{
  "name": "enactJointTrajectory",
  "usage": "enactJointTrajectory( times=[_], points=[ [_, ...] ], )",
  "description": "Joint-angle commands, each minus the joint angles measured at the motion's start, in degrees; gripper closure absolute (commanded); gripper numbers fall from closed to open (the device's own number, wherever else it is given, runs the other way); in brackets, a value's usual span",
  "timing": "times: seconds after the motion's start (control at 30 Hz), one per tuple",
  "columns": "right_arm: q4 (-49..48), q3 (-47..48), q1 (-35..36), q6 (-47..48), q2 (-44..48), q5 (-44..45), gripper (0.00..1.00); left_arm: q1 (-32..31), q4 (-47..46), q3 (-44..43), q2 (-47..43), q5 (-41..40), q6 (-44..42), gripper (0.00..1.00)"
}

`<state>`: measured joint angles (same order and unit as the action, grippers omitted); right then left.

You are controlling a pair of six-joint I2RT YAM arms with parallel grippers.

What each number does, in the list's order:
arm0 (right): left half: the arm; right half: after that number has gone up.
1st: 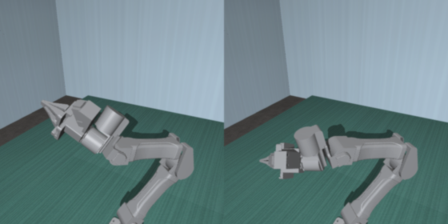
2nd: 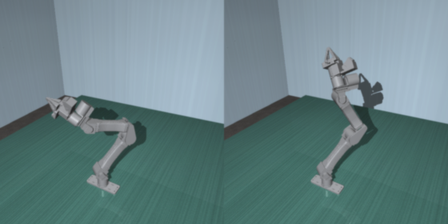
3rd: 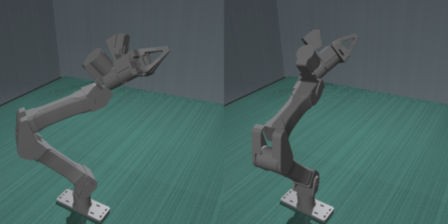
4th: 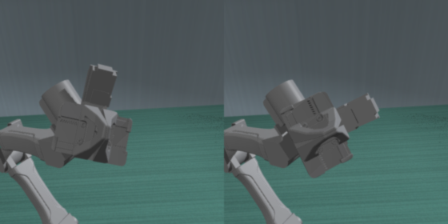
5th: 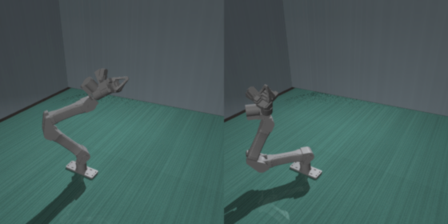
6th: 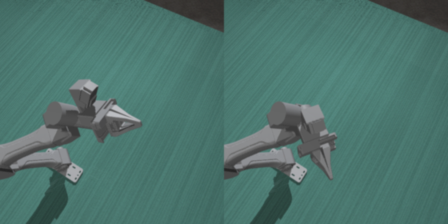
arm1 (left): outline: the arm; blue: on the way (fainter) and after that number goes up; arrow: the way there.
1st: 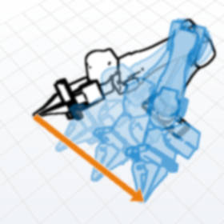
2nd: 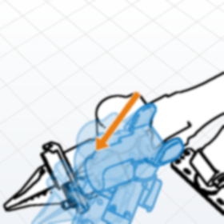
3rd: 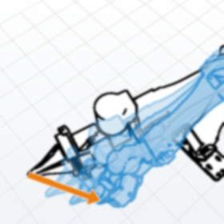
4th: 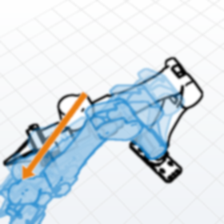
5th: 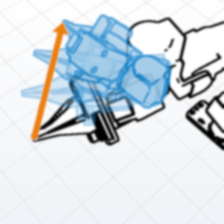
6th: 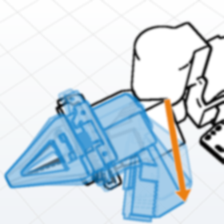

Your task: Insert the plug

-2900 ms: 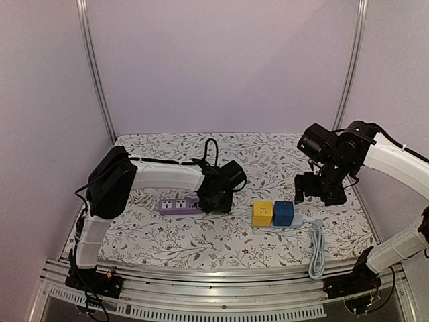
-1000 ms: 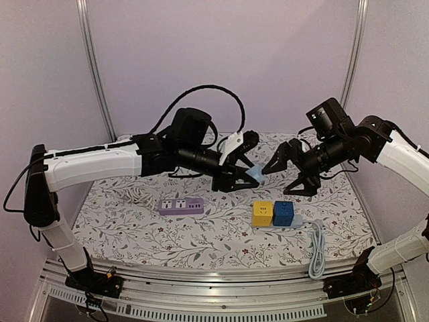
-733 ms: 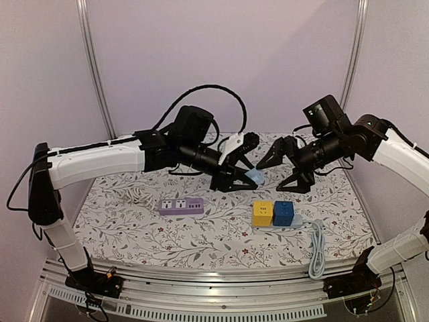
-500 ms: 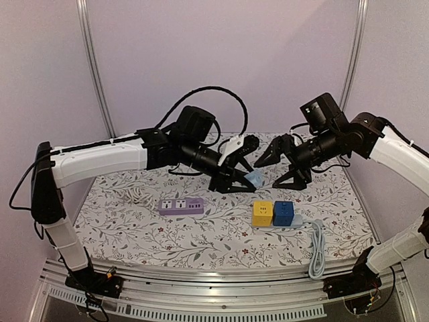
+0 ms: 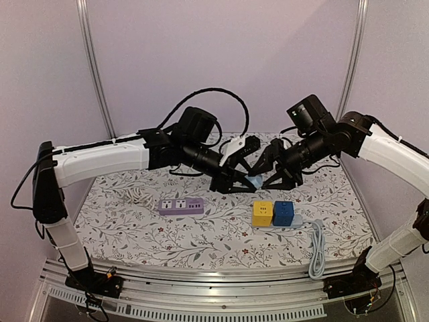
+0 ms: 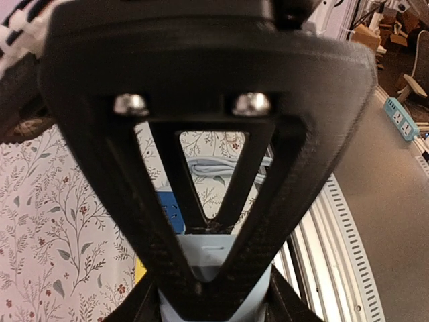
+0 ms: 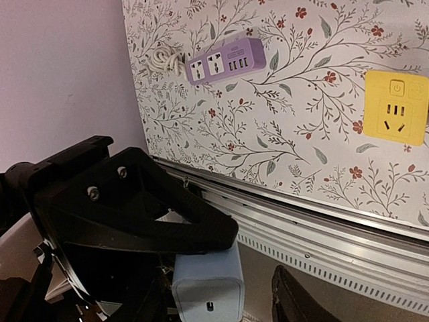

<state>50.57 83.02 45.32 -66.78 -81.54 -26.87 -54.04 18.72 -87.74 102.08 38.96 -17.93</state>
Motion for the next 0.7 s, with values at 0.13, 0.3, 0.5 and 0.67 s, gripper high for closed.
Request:
enactJointTrajectory(
  times=[0.13, 0.3, 0.5, 0.67],
  points=[
    [1.32, 1.79, 0.39, 0.69, -2.06, 0.41, 0.55, 0.12, -1.32, -1.38, 1.47, -1.73, 1.78, 1.0],
    [1.51, 1.75, 0.45, 0.78, -2.57, 0.42, 0.59, -0.36, -1.7, -1.51, 2.01, -3.46, 2.75, 1.0],
    [1.48, 1.35, 0.42, 0.84, -2.73, 0.64, 0.65, -0.76, -2.87, -1.98, 2.82, -5.06, 4.35, 1.0],
    [1.26, 1.24, 0.47, 1.26, -3.17, 0.51, 0.72, -0.98, -3.73, -1.99, 2.96, -4.74, 4.84, 1.0]
  ],
)
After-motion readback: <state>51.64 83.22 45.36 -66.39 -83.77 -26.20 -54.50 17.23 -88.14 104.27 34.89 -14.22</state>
